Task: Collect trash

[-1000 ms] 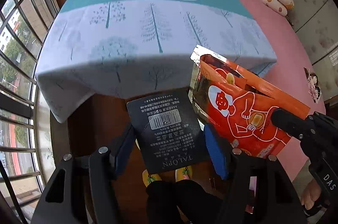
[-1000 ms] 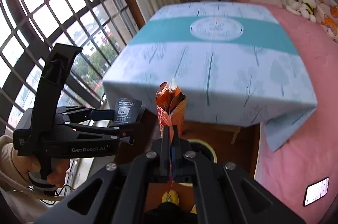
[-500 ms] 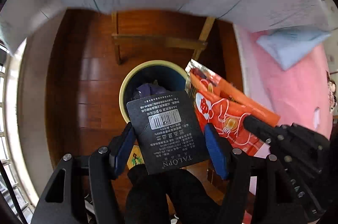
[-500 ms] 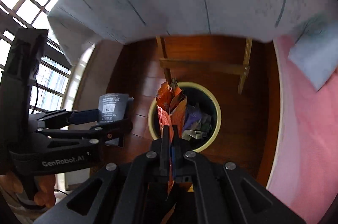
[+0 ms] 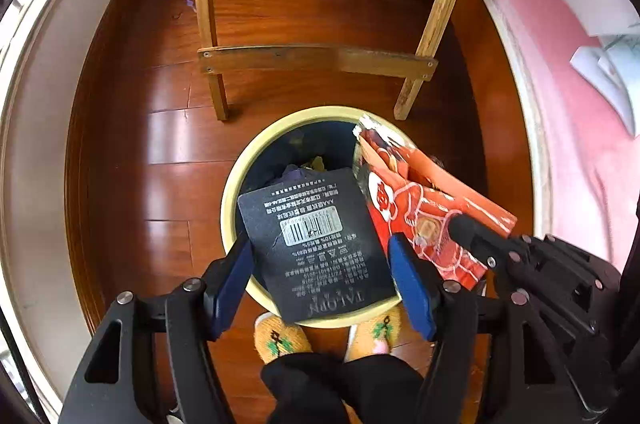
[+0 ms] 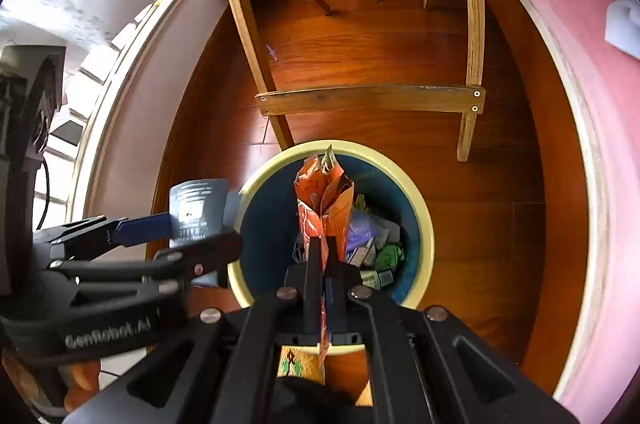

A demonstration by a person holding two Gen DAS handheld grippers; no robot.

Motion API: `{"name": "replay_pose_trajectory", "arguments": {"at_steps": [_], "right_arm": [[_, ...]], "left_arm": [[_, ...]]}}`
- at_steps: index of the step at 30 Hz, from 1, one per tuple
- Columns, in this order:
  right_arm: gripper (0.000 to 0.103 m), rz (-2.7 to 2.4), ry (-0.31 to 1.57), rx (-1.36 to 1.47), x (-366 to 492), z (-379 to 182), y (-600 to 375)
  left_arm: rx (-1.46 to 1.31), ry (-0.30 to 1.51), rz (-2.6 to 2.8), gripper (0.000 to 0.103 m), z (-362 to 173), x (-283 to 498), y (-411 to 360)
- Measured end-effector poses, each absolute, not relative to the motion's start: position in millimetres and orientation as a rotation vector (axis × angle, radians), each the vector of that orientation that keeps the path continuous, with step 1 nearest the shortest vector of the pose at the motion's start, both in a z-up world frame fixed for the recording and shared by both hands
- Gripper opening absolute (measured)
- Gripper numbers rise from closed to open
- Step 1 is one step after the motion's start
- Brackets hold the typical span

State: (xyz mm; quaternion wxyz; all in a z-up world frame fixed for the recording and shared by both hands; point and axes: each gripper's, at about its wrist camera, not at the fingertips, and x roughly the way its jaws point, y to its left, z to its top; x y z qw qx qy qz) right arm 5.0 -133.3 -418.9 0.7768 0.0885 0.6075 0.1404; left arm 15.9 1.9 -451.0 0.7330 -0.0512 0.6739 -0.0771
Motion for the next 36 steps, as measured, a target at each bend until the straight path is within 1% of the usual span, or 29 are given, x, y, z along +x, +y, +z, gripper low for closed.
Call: {"name": "replay_pose_trajectory", "arguments": {"at_steps": [2,3,4,6,8,9,10,17,22,27,36], "right_arm": [[0.001,0.289,1.329,0.192,8.3,-427.4,-133.1],[0.001,0.278,1.343,0.187,9.5,-431.7,-133.4],[0.002,0.264,1.353,0.182,9.7,-434.7,-134.2],[0.009,0.249,1.367,0.173,8.0,-438.5,-136.1],[0.038,0.239,1.377,0.170,5.9,-438.9,-139.0],[0.044,0.244,1.376,0.173,5.1,-440.0,-140.2],[0.047,0.250,1.372,0.176,3.9,-438.1,-141.6],[0.047,0.252,1.341,0.168,-0.2,-415.4,-146.0],[0.047,0.243,1.330,0.182,-2.8,-380.6,-153.4],[0.047,0.250,1.293,0.185,-3.1,-324.3,-162.1],[0.047,0.254,1.231,0.194,0.9,-208.3,-180.9]], "left_arm": [[-0.090,1.490,-0.154,0.072,-458.2,19.6,2.4],[-0.084,1.492,-0.148,0.077,-460.5,20.4,3.3],[-0.076,1.495,-0.134,0.085,-464.3,21.2,5.8],[-0.073,1.493,-0.114,0.096,-466.3,21.3,9.9],[-0.076,1.483,-0.094,0.098,-463.8,19.7,16.4],[-0.078,1.478,-0.087,0.098,-463.3,19.3,19.0],[-0.081,1.468,-0.080,0.100,-459.9,18.2,21.5],[-0.082,1.410,-0.045,0.101,-431.9,12.5,27.6],[-0.106,1.386,-0.032,0.101,-390.7,9.4,29.0],[-0.133,1.356,-0.027,0.101,-334.1,7.7,29.7],[-0.153,1.286,-0.034,0.101,-206.4,3.0,23.0]]}}
